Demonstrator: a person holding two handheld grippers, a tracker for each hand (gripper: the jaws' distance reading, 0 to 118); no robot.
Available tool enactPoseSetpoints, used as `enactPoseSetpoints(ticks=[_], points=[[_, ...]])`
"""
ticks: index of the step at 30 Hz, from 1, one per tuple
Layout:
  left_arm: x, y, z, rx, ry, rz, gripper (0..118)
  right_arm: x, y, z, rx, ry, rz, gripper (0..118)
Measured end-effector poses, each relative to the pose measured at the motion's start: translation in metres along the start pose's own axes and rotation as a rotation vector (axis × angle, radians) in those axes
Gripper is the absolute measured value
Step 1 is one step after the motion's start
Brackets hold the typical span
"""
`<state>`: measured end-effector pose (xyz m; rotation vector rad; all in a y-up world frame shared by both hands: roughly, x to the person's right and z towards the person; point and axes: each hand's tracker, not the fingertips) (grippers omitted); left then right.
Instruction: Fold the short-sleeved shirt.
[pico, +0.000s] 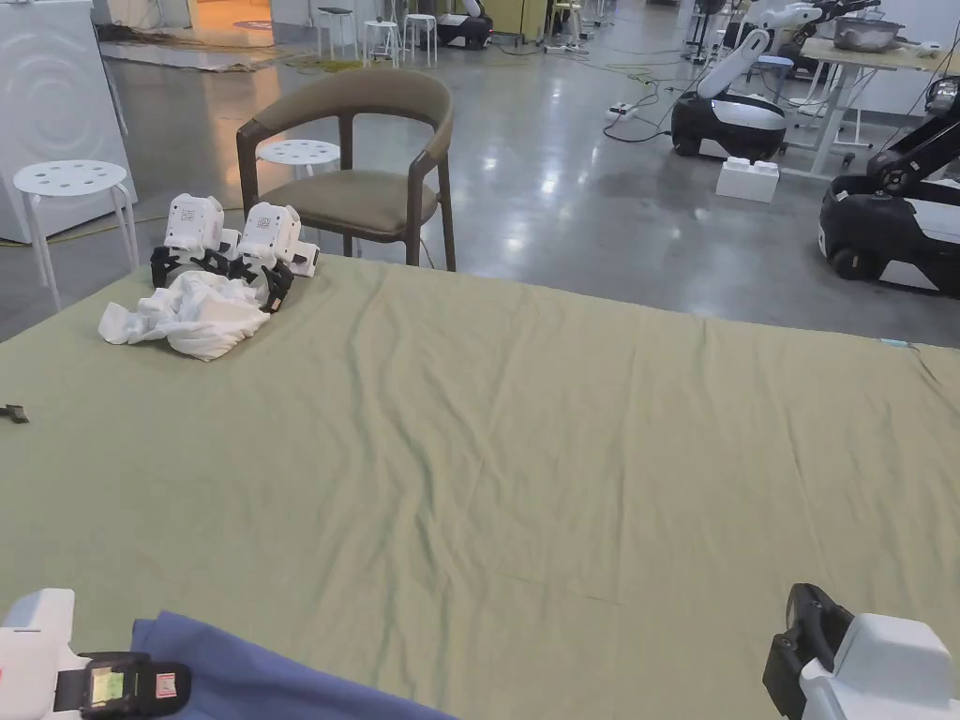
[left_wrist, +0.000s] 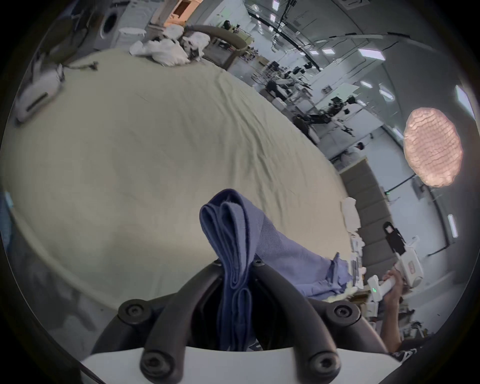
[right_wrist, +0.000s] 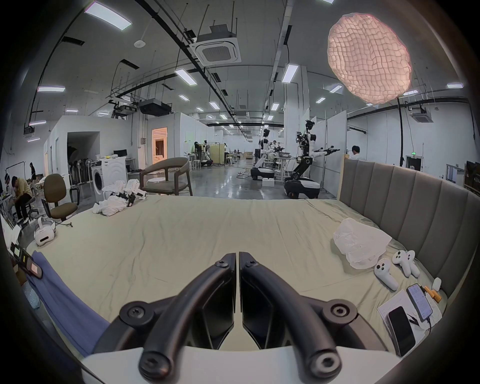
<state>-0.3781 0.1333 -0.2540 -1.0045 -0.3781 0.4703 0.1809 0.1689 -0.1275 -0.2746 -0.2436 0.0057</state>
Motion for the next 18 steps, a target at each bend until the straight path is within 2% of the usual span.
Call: enactPoseSetpoints(ticks=[3,6,13,18], points=[[0.012,0.001,0.009,0.018,0.094,-0.001,6,0.004,-0.003,-0.001,-0.003,0.005,-0.009,1],[0.039,-0.006,0.008,0.019,0.080,-0.032,6,0.006,-0.006,-0.001,-0.006,0.009,-0.015,1],[0.115,-0.033,-0.023,-0.045,-0.150,-0.026,6,0.014,-0.011,0.003,-0.008,0.012,-0.034,1],[0.158,-0.054,-0.070,-0.116,-0.195,-0.085,6,0.024,-0.016,0.007,-0.011,0.001,-0.048,1]])
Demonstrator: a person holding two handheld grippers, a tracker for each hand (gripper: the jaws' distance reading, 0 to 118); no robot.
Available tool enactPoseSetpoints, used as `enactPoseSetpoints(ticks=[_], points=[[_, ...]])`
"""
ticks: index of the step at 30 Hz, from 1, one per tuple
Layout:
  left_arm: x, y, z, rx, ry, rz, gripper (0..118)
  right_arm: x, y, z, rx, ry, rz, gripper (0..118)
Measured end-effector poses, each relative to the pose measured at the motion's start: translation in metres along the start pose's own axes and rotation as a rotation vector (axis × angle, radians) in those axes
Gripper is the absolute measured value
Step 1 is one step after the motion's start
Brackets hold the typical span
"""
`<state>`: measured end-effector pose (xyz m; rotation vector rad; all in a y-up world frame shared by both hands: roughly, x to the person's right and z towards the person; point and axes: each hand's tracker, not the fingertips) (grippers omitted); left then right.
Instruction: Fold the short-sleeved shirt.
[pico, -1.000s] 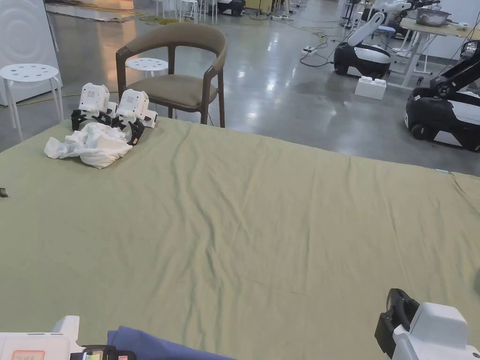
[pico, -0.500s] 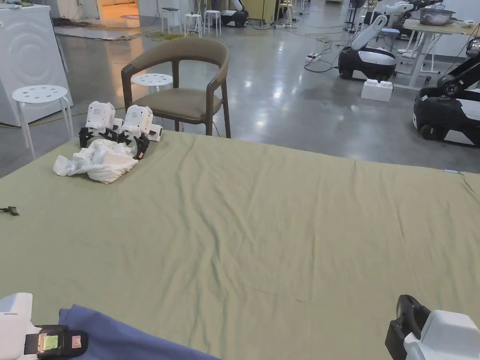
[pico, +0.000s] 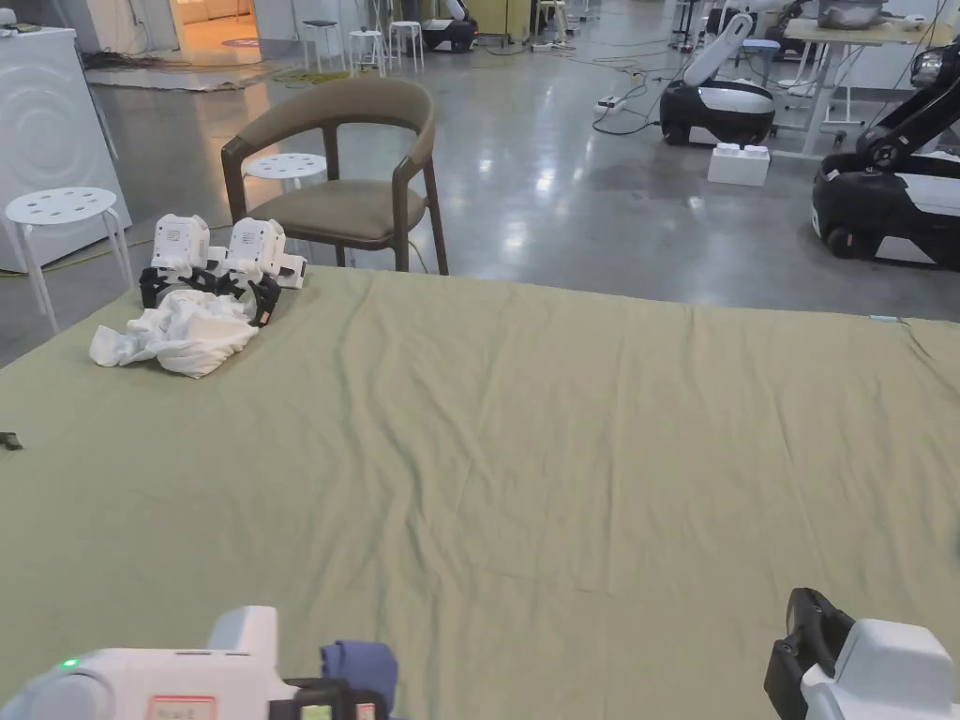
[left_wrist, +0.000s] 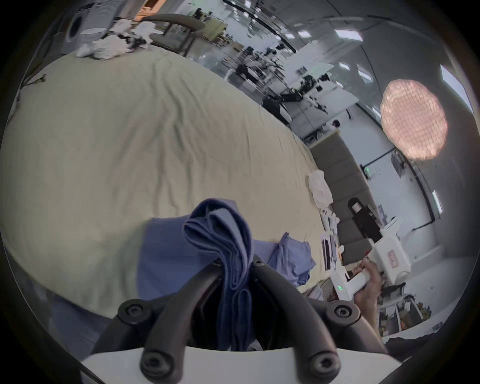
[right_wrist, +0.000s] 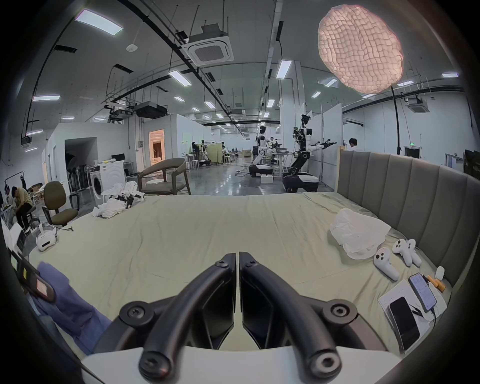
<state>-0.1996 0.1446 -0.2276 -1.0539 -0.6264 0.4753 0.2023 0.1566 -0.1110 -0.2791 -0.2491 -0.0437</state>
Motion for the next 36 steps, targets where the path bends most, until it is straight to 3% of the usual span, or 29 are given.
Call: enactPoseSetpoints(ticks=[11,13,14,16,19,22,25,29,32,36], points=[[0.036,-0.051,-0.143,-0.243,0.257,-0.118,8,0.026,-0.016,0.013,-0.036,-0.051,-0.036,1],[0.036,-0.056,-0.152,-0.248,0.286,-0.114,15,0.030,-0.019,0.015,-0.042,-0.061,-0.043,1],[0.035,-0.057,-0.153,-0.244,0.285,-0.112,26,0.032,-0.020,0.015,-0.045,-0.066,-0.046,1],[0.039,-0.056,-0.150,-0.238,0.273,-0.100,29,0.035,-0.022,0.016,-0.048,-0.072,-0.050,1],[0.043,-0.051,-0.138,-0.225,0.213,-0.083,53,0.038,-0.022,0.018,-0.051,-0.077,-0.048,1],[0.051,-0.042,-0.116,-0.181,0.183,-0.088,57,0.039,-0.021,0.020,-0.051,-0.078,-0.044,1],[0.053,-0.032,-0.094,-0.138,0.122,-0.061,49,0.040,-0.020,0.023,-0.045,-0.080,-0.045,1],[0.046,-0.032,-0.091,-0.119,0.173,-0.095,9,0.041,-0.021,0.026,-0.044,-0.084,-0.044,1],[0.038,-0.042,-0.104,-0.160,0.268,-0.132,6,0.041,-0.023,0.028,-0.051,-0.085,-0.043,1],[0.032,-0.062,-0.129,-0.310,0.274,-0.165,3,0.041,-0.028,0.028,-0.063,-0.086,-0.032,1]])
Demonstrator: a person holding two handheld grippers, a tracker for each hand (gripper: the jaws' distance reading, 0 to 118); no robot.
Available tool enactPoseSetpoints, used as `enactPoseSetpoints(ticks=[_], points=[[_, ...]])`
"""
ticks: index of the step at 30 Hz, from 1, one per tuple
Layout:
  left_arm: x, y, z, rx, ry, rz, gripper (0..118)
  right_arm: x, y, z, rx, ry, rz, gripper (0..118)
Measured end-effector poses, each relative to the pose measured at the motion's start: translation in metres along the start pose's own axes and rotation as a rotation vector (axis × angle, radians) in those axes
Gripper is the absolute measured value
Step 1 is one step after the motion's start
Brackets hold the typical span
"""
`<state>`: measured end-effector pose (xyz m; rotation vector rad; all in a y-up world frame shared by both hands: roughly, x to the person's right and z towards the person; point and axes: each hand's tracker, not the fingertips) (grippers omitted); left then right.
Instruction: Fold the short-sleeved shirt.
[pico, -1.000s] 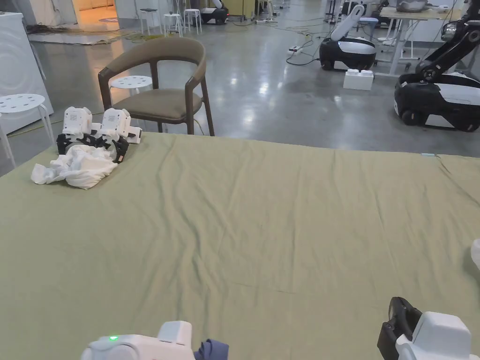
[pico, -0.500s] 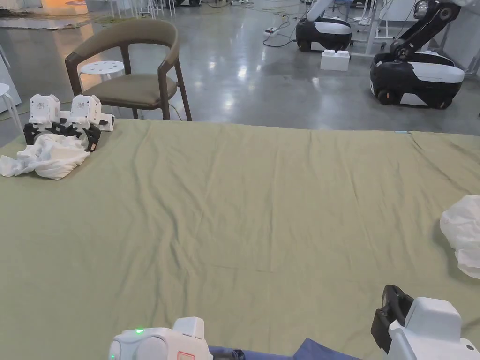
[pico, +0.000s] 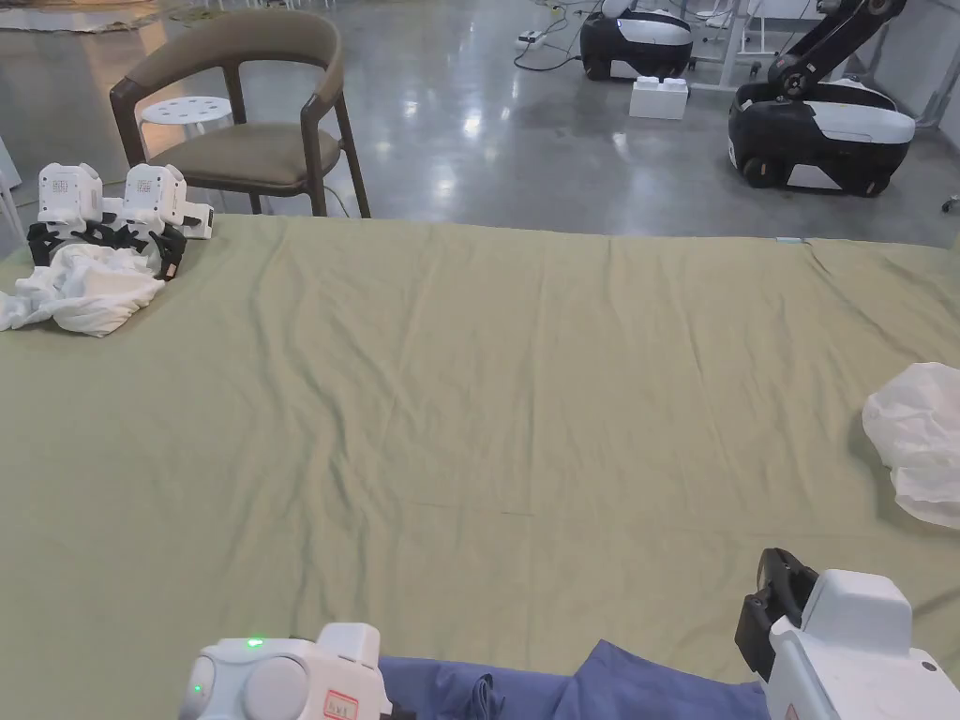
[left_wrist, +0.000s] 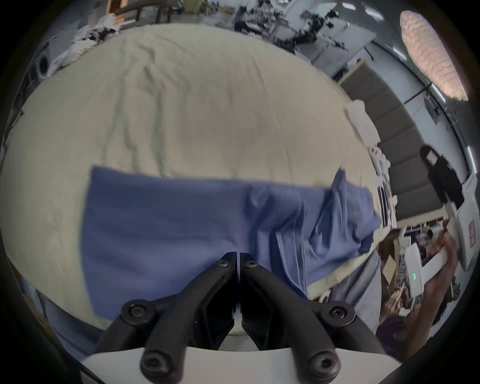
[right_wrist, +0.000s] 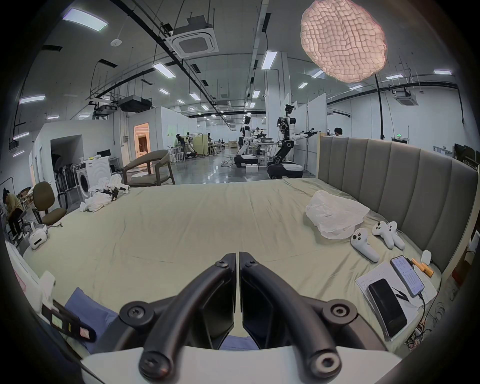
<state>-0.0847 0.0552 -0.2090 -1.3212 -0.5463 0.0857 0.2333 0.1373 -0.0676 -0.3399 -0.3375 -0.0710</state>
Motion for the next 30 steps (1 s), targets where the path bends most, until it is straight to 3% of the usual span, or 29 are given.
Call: enactPoseSetpoints(ticks=[4,10,20,22,26,28,30], points=[[0.015,-0.012,-0.013,-0.010,-0.106,-0.015,3,0.000,-0.004,-0.001,-0.010,-0.001,0.008,1],[0.023,-0.014,-0.025,0.024,-0.133,-0.003,3,-0.001,-0.006,-0.002,-0.022,0.001,0.010,1],[0.001,-0.016,0.006,0.091,-0.245,-0.002,5,-0.002,0.002,0.003,0.018,0.005,0.005,1],[-0.021,-0.014,0.028,0.147,-0.254,0.022,20,-0.003,0.007,0.004,0.037,0.007,0.004,1],[-0.082,-0.010,0.065,0.245,-0.239,0.082,65,-0.007,0.017,0.004,0.063,0.014,0.011,1],[-0.116,-0.011,0.075,0.294,-0.239,0.141,74,-0.010,0.020,0.003,0.070,0.019,0.012,1],[-0.147,-0.011,0.075,0.294,-0.301,0.183,74,-0.013,0.022,0.002,0.073,0.026,0.013,1]])
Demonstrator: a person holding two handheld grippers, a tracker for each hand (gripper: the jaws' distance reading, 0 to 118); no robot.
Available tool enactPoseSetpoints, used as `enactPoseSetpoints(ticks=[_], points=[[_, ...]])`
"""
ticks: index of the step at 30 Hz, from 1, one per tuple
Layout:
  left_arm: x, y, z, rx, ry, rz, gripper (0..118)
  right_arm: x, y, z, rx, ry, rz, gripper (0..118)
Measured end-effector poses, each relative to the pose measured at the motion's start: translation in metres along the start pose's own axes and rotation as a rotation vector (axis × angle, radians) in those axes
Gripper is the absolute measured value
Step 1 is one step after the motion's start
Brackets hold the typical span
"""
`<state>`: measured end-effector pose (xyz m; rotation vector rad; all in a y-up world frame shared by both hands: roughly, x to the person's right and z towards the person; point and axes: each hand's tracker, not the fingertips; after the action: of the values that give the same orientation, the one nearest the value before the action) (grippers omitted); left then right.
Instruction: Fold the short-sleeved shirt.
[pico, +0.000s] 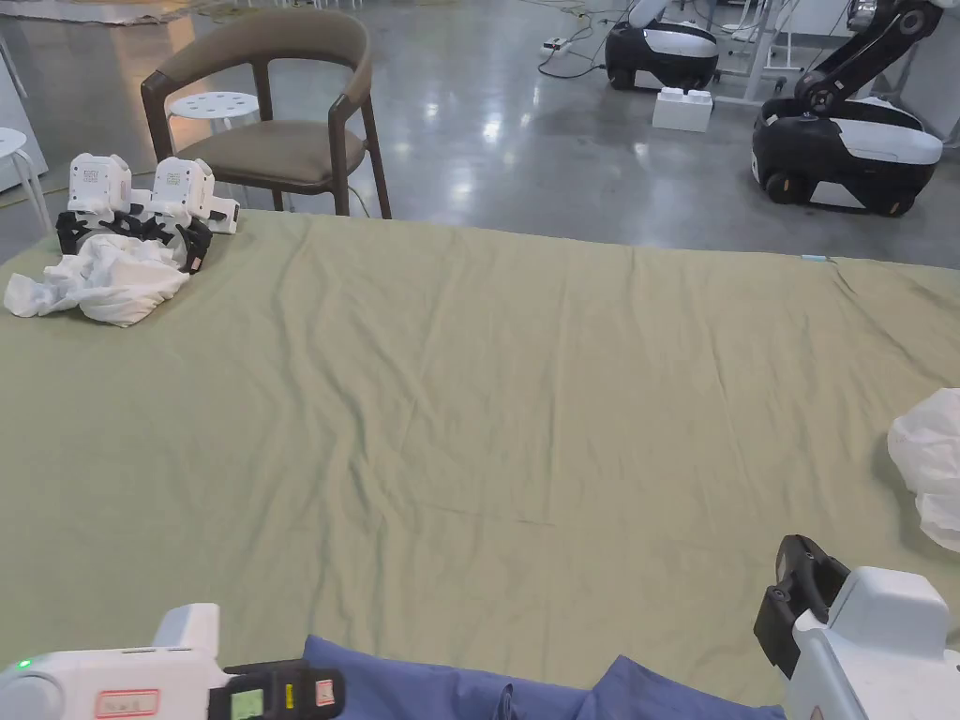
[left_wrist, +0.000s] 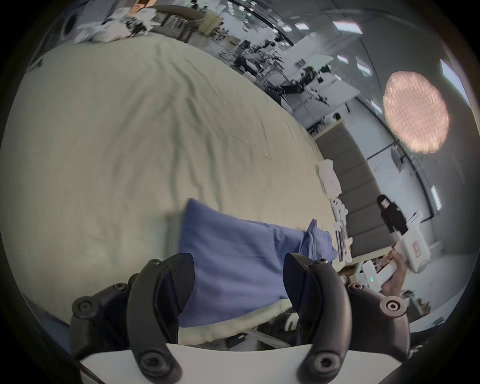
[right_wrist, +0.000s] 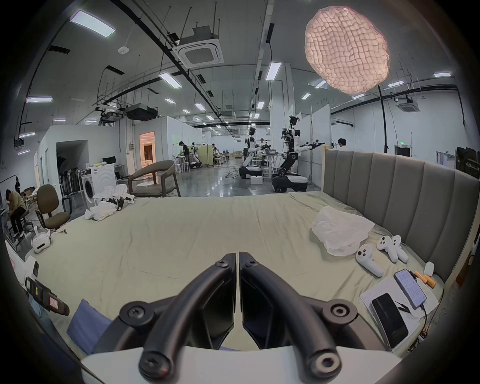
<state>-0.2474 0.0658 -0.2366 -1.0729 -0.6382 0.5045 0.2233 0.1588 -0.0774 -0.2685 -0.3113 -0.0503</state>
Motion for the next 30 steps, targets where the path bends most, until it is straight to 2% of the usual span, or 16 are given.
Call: enactPoseSetpoints(ticks=[8,11,13,16,18,19,23,30], points=[[-0.088,-0.003,-0.024,-0.074,-0.156,0.223,73,-0.009,0.002,-0.004,-0.002,0.023,-0.010,1],[-0.090,-0.009,-0.032,-0.046,-0.327,0.288,73,-0.010,0.003,-0.004,-0.002,0.018,-0.011,1],[-0.091,-0.011,-0.044,-0.069,-0.361,0.314,72,-0.011,0.003,-0.005,-0.005,0.017,-0.012,1],[-0.083,-0.011,-0.059,-0.085,-0.361,0.257,56,-0.012,0.003,-0.005,-0.012,0.014,-0.014,1],[-0.074,-0.013,-0.065,-0.119,-0.310,0.197,22,-0.013,0.003,-0.005,-0.013,0.013,-0.018,1],[-0.072,-0.015,-0.067,-0.132,-0.268,0.160,14,-0.013,0.004,-0.005,-0.013,0.013,-0.018,1],[-0.078,-0.011,-0.062,-0.073,-0.295,0.176,8,-0.013,0.005,-0.001,-0.012,0.011,-0.016,1],[-0.054,0.001,-0.021,0.029,-0.290,0.108,7,-0.006,0.008,0.015,0.005,-0.009,-0.003,1]])
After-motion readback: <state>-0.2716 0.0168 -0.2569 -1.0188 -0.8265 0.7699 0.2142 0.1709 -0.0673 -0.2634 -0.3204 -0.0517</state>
